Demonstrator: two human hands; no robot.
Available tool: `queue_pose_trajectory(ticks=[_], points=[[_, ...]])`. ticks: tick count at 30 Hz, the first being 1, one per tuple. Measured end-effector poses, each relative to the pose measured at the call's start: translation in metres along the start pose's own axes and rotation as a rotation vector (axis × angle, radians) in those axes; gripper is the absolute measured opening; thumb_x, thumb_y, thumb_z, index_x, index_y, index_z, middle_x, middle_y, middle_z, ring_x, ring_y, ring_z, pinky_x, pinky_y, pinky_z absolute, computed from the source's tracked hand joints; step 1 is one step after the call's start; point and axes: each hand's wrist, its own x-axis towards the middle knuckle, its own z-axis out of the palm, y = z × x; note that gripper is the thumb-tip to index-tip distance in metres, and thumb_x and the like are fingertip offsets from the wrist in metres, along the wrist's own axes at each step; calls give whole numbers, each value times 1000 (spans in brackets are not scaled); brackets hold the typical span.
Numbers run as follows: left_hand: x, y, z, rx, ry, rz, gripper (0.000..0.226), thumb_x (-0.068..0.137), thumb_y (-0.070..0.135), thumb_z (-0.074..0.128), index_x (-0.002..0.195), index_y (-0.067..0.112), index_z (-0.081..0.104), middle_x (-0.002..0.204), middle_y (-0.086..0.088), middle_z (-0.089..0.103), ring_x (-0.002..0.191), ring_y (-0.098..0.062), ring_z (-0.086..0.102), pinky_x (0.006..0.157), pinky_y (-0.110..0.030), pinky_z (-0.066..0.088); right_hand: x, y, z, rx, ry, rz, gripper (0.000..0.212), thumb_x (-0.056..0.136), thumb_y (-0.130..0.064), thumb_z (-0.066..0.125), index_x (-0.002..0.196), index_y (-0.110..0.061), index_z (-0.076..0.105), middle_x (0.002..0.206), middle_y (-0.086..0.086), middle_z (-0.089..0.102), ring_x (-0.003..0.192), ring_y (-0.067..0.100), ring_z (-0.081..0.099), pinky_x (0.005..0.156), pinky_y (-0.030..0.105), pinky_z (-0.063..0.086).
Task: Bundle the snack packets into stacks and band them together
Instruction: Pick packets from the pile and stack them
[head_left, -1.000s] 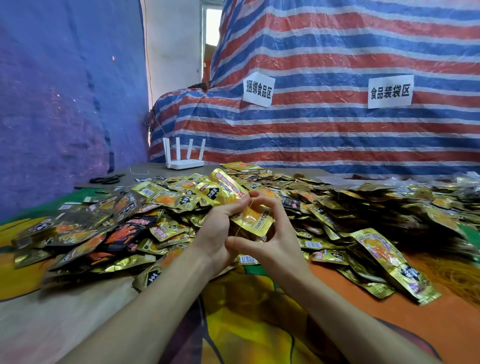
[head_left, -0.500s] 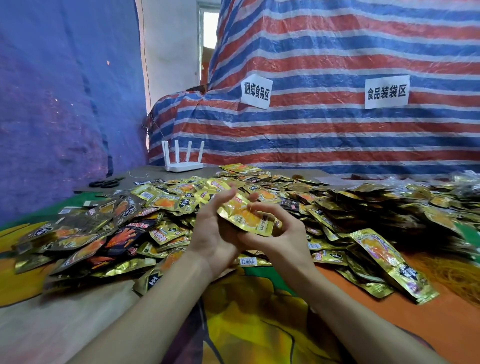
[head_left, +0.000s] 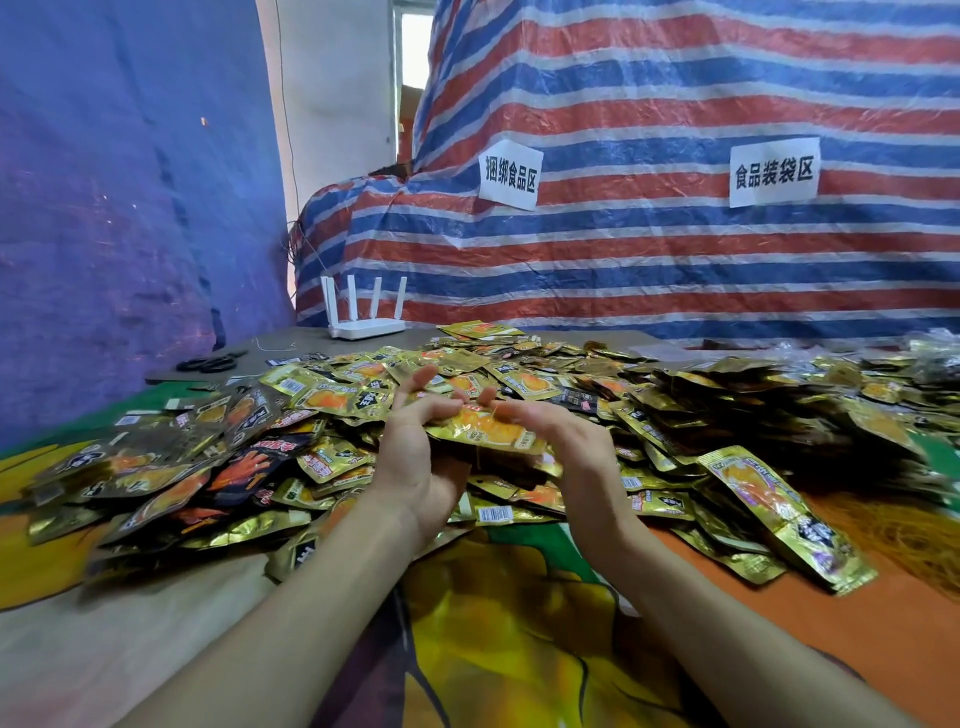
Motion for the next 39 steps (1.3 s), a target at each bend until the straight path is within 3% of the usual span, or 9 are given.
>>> queue_pose_trajectory(ticks=[5, 9, 11, 18, 22, 27, 30, 34, 39], points=[[-6, -6, 5, 2, -31, -49, 40, 86, -15, 44, 110, 13, 57, 99, -18, 55, 78, -36, 74, 73, -50, 62, 8, -1, -11, 61, 172, 48, 42, 70, -44, 67, 87, -7, 76, 89, 12, 75, 98, 45, 68, 74, 40, 50], [-1, -9, 3, 197, 86, -22, 42, 82, -18, 50, 102, 18, 60, 88, -14, 64, 70, -30, 71, 57, -40, 61, 5, -11, -23, -552, -257, -2, 66, 63, -60, 83, 119, -35, 58, 113, -15, 68, 107, 5, 64, 92, 34, 55], [-1, -14, 0, 256, 118, -29, 41, 81, -16, 55, 101, 20, 63, 82, -13, 70, 71, -29, 72, 58, -41, 60, 5, -10, -23, -759, -331, 36, 73, 63, -56, 88, 124, -39, 52, 120, -19, 60, 109, 2, 59, 95, 33, 54], [1, -28, 1, 484, 76, -120, 58, 60, 21, 83, 115, 28, 66, 107, -13, 76, 93, -32, 75, 76, -46, 61, 6, -7, -32, -807, -431, 151, 66, 71, -44, 86, 122, -40, 44, 108, -16, 57, 94, 4, 61, 68, 18, 52], [-9, -27, 5, 861, 99, 97, 104, 57, 59, 87, 144, 33, 36, 130, -2, 54, 117, -24, 59, 97, -42, 50, 10, -17, -39, -667, -238, 207, 49, 70, -29, 84, 109, -32, 55, 98, 1, 70, 70, 17, 71, 53, 30, 58], [-24, -39, 0, 1304, -60, 518, 45, 91, 41, 68, 130, 37, 46, 125, 28, 42, 116, 9, 44, 94, -23, 37, 40, -59, -69, -762, 2, 245, 46, 70, -35, 85, 105, -27, 56, 95, 1, 69, 69, 13, 67, 49, 27, 48], [-27, -48, 1, 1413, -151, 561, 33, 92, 33, 68, 121, 37, 52, 118, 30, 44, 112, 6, 46, 93, -24, 39, 79, -85, -97, -1063, 97, 191, 44, 75, -32, 81, 108, -25, 52, 91, -8, 56, 78, 8, 55, 57, 28, 38], [-30, -53, 3, 1431, -225, 534, 28, 92, 30, 69, 115, 35, 56, 114, 27, 47, 110, -8, 51, 91, -39, 51, 132, -90, -129, -1362, 246, 189, 38, 86, -28, 70, 118, -18, 52, 113, 12, 63, 103, 32, 58, 86, 44, 50], [-24, -52, -3, 1433, -208, 467, 24, 91, 30, 69, 111, 38, 58, 110, 28, 50, 107, -8, 54, 85, -40, 54, 141, -52, -158, -1585, 317, 433, 45, 94, -31, 58, 134, -16, 47, 135, 24, 55, 130, 44, 43, 106, 51, 34]])
